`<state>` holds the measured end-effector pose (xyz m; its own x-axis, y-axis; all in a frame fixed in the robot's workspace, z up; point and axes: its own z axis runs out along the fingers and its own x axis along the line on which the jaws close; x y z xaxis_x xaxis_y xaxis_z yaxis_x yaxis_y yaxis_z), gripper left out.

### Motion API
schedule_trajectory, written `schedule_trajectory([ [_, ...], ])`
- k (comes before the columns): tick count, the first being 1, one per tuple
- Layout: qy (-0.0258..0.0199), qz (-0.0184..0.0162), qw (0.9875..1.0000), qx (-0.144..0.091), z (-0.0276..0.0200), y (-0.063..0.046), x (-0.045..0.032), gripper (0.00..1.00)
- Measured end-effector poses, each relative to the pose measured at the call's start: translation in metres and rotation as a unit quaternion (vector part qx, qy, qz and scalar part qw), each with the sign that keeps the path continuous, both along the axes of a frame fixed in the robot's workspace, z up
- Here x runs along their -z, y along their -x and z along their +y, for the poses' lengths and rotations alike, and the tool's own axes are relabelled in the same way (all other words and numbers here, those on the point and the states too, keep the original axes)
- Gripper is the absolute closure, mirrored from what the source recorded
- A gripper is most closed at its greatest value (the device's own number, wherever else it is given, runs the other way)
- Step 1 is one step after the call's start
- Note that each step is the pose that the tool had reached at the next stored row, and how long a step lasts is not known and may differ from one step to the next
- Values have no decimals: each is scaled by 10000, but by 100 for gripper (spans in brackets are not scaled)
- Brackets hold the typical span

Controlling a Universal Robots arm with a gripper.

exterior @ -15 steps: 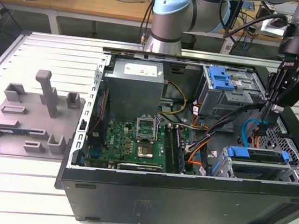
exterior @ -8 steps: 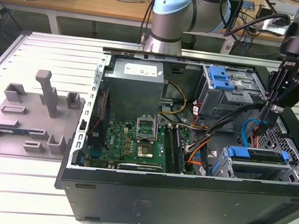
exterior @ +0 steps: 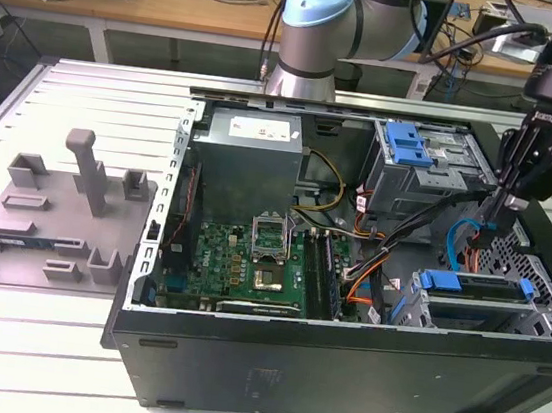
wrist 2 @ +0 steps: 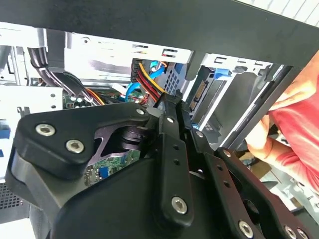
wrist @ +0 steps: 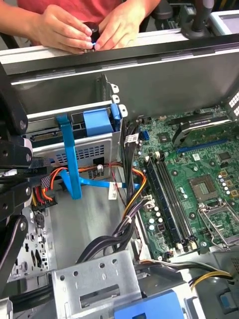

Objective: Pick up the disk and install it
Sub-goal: 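Insert the first disk wire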

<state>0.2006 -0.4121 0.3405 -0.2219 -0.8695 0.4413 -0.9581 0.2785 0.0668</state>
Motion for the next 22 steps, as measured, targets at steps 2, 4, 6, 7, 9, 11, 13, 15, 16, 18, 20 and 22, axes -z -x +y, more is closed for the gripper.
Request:
schedule_trajectory([
  [2, -56, -10, 10000, 0, -30, 4, -6, 84],
  [4, -150, -27, 9999, 0, -74, 10, -14, 84],
  [6, -225, -40, 9997, 0, -109, 15, -20, 84],
  [7, -271, -49, 9996, 0, -129, 18, -23, 84],
  [9, -357, -61, 9993, 0, -169, 27, -34, 84],
  [11, -414, -68, 9991, 0, -203, 36, -46, 84],
  [13, -485, -79, 9988, 1, -245, 47, -59, 84],
  [15, -535, -86, 9985, 1, -279, 56, -72, 84],
  [16, -558, -89, 9984, 0, -297, 61, -80, 84],
  [18, -609, -96, 9981, 0, -335, 71, -95, 84],
  [20, -653, -102, 9978, 0, -362, 77, -103, 84],
  [22, -697, -108, 9975, 0, -390, 83, -111, 84],
])
